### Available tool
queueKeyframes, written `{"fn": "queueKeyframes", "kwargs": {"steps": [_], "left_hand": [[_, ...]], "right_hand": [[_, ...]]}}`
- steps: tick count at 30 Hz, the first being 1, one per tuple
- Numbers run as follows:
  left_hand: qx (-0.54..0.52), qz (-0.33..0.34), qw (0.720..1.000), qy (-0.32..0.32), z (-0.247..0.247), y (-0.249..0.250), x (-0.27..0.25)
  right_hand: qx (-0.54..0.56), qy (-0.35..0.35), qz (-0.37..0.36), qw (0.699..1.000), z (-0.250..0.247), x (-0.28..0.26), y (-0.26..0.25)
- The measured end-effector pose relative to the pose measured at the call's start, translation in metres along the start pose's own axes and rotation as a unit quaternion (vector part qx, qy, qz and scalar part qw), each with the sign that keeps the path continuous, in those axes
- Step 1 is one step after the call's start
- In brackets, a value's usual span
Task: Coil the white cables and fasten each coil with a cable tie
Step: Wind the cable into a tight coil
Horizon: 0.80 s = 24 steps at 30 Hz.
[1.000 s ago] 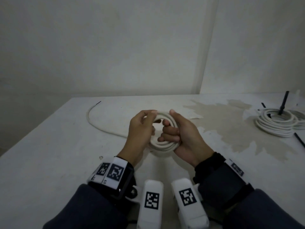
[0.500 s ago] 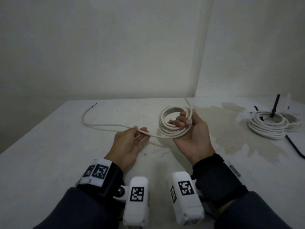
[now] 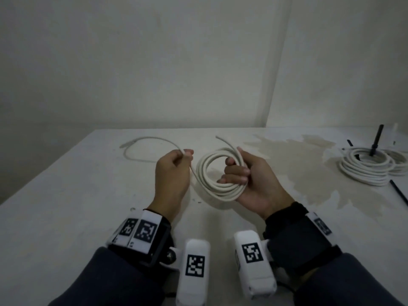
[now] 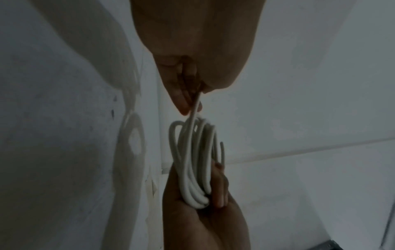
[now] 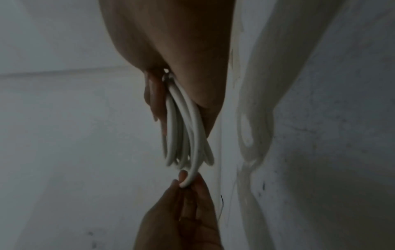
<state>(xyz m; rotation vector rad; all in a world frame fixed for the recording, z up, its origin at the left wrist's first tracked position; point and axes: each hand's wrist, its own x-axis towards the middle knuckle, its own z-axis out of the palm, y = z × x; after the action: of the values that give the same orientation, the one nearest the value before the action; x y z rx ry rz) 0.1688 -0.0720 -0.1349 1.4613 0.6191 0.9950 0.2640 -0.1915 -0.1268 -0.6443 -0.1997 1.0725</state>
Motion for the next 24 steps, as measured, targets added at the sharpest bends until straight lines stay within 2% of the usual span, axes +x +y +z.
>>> {"fn": "queueKeyframes", "kwargs": {"steps": [6,10,13,16,20,24], "left_hand": [[-0.025,0.028,0.990,-0.137,0.002,0.005,-0.011],[-0.045,-0.048,0.977,-0.202,0.003,0.006,-0.013],[-0.079,-0.096,0.961,-0.246,0.001,0.008,-0.013],[-0.153,-0.124,0.942,-0.270,-0.001,0.011,-0.015],[-0.231,-0.160,0.919,-0.277,0.004,0.016,-0.016],[-0.255,-0.199,0.911,-0.256,0.003,0.010,-0.010]], "right_hand": [[-0.087,0.006,0.029,0.996,0.006,-0.005,0.001],[-0.123,-0.009,0.062,0.990,0.005,-0.007,-0.001],[-0.165,0.006,0.064,0.984,0.004,-0.006,0.000],[-0.163,0.027,0.037,0.986,0.004,-0.004,0.002],[-0.241,0.088,-0.079,0.963,0.002,0.000,0.008],[-0.307,0.066,-0.110,0.943,0.005,-0.001,0.012]]}}
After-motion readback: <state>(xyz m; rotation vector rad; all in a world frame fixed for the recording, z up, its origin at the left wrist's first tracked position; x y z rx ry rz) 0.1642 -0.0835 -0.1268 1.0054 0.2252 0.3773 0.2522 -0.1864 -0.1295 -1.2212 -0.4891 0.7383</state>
